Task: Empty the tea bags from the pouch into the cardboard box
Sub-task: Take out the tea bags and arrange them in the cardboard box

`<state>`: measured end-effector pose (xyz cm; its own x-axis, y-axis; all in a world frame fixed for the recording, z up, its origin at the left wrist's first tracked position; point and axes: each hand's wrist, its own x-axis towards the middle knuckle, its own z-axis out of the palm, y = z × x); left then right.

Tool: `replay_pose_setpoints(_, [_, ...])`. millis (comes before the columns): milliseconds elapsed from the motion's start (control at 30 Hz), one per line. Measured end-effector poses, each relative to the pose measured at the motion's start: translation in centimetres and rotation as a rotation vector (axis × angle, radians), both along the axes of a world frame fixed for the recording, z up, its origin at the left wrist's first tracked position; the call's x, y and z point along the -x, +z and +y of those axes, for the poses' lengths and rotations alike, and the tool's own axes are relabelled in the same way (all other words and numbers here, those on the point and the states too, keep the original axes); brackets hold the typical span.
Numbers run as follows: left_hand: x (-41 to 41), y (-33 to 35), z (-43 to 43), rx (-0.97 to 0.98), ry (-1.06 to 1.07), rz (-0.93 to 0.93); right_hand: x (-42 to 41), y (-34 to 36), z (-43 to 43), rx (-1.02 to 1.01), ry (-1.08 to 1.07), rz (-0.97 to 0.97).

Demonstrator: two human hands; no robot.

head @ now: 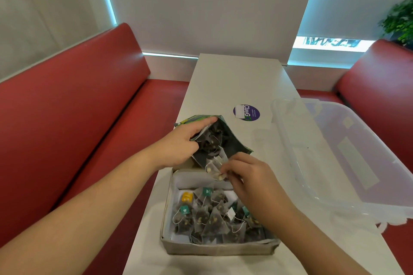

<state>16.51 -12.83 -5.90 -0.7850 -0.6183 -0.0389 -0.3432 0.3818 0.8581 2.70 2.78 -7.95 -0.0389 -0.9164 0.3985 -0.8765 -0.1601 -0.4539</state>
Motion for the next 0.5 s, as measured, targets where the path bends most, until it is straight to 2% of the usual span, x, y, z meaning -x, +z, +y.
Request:
replay_pose_setpoints(167, [0.1, 0.0, 0.2, -0.002, 0.004, -0.01, -0.9, 0.9, 2.6, 0.006, 0.112, -0.09])
replay_pose_setpoints(267, [0.1, 0.2, 0.2, -0.017, 0.014, -0.005, -2.3, 0.3, 2.6, -0.082, 0.206, -0.088])
replay_pose_setpoints(500, [0.1, 0.4, 0.5, 0.005, 0.038, -0.025, -4.6, -5.3, -0.6, -0.253, 0.396, 0.185])
